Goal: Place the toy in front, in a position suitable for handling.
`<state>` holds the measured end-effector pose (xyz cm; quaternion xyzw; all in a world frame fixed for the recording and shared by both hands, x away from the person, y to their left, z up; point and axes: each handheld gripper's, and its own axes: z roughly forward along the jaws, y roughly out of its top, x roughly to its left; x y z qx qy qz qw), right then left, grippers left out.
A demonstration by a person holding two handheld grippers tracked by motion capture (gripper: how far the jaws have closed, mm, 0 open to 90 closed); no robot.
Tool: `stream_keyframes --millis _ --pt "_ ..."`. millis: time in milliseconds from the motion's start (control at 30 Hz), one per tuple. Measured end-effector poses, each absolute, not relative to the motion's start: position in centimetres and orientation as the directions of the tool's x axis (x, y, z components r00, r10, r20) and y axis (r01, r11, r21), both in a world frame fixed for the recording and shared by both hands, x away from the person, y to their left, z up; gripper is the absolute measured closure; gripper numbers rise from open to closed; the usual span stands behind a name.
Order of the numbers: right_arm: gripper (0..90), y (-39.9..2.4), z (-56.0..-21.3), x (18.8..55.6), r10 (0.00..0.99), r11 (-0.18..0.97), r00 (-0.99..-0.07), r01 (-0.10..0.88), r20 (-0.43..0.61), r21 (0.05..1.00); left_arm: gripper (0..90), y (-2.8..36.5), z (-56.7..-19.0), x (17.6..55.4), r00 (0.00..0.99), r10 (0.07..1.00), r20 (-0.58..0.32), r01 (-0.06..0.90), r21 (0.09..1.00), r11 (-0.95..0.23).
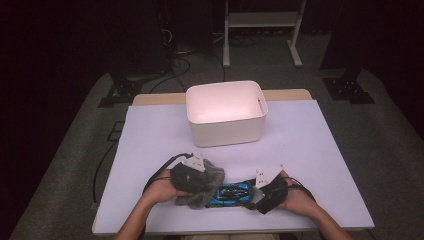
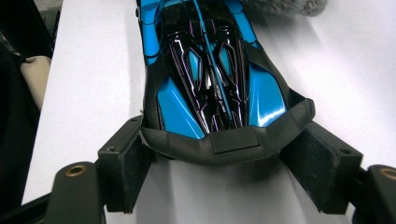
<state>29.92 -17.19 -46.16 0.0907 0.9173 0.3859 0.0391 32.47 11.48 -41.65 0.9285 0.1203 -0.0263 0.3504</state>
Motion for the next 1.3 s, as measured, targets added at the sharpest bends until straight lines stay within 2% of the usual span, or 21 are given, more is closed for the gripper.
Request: stream_keyframes --millis 433,533,1000,1167,1300 --pt "24.8 -17.2 -46.2 29.7 0.214 0.678 -0.977 0.150 0.003 0.719 80.8 2.4 -40.8 32.4 0.996 0.023 -0.090 0.076 0.650 -0.756" --pt "24.7 -17.2 -46.2 29.6 0.217 0.678 -0.976 0.147 -0.006 0.720 80.8 1.1 -41.0 32.3 0.996 0.011 -0.092 0.068 0.651 -0.756" --pt "24.9 -17.3 -46.3 29.6 0.223 0.670 -0.975 0.152 -0.002 0.727 80.2 2.9 -41.1 31.6 0.993 0.011 -0.118 0.088 0.671 -0.736" --pt "24.8 -17.3 -46.3 29.6 0.225 0.669 -0.974 0.152 -0.003 0.727 80.3 2.6 -41.2 31.8 0.993 0.005 -0.116 0.080 0.655 -0.752" --pt "25.6 -17.3 -46.3 29.5 0.231 0.666 -0.973 0.161 0.004 0.728 80.3 3.9 -40.9 31.7 0.994 0.027 -0.109 0.091 0.642 -0.762"
